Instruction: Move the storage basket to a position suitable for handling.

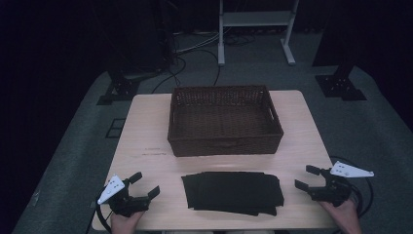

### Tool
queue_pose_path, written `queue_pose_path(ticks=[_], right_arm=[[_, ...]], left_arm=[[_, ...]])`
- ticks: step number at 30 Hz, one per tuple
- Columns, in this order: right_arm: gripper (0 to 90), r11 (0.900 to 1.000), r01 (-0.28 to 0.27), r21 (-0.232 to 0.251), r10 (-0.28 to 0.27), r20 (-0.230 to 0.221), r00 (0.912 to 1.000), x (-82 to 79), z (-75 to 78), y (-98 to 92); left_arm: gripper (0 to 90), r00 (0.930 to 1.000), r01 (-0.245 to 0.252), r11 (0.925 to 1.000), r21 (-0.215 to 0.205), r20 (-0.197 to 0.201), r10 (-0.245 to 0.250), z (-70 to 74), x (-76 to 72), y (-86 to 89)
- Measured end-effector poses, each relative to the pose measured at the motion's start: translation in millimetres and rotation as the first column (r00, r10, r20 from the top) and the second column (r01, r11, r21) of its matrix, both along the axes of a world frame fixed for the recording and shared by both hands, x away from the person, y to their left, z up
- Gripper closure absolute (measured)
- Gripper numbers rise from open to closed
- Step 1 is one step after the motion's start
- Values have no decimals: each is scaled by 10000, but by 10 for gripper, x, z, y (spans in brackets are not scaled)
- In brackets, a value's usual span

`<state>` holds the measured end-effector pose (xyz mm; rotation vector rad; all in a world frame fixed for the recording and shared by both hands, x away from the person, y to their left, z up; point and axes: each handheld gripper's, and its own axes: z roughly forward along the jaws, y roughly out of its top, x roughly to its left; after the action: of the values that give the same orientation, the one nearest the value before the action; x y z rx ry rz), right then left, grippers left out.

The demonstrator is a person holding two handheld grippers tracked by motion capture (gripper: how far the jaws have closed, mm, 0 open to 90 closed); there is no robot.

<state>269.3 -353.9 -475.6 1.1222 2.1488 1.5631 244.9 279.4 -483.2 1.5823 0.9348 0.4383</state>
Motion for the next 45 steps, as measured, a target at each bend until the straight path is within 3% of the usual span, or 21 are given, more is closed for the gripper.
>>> queue_pose_path(ticks=[8, 20, 26, 27, 34, 40, 42, 43, 44, 45], right_arm=[[135, 9997, -174, 161, 177, -199, 9996, -2, 86, -20], [135, 9964, -839, -122, 830, -652, 9944, 70, 174, 202], [135, 9877, -1529, -338, 1474, -1289, 9806, 136, 131, 434], [135, 9836, -1753, -419, 1670, -1534, 9740, 153, 91, 519], [136, 9779, -2010, -579, 1852, -2074, 9606, 194, 2, 668], [136, 9734, -2192, -669, 1965, -2493, 9483, 222, -40, 742], [136, 9705, -2308, -695, 2036, -2762, 9393, 235, -51, 779], [136, 9702, -2319, -701, 2040, -2801, 9381, 238, -54, 787], [136, 9702, -2319, -701, 2040, -2801, 9381, 238, -54, 787], [136, 9694, -2373, -632, 2101, -2870, 9346, 247, -57, 802]], left_arm=[[10, 10000, 24, 10000, 43, -40, -24, -5, -7, 0], [10, 9999, 117, 9999, 40, -45, -117, -2, -4, -19], [10, 9998, 201, 9998, 76, -43, -200, -1, -2, -49], [11, 9997, 244, 9997, 100, -59, -244, -2, -2, -59], [11, 9984, 504, 9987, -14, -250, -504, 9, -7, -128], [51, 9897, 1247, 9921, 103, -723, -1236, 49, 3, -336], [51, 9836, 1523, 9881, 203, -1013, -1495, 58, 19, -438], [51, 9752, 1824, 9831, 178, -1306, -1786, 56, 34, -547], [51, 9752, 1824, 9831, 178, -1306, -1786, 56, 34, -547], [53, 9666, 2088, 9775, 290, -1577, -2018, 52, 45, -661]])
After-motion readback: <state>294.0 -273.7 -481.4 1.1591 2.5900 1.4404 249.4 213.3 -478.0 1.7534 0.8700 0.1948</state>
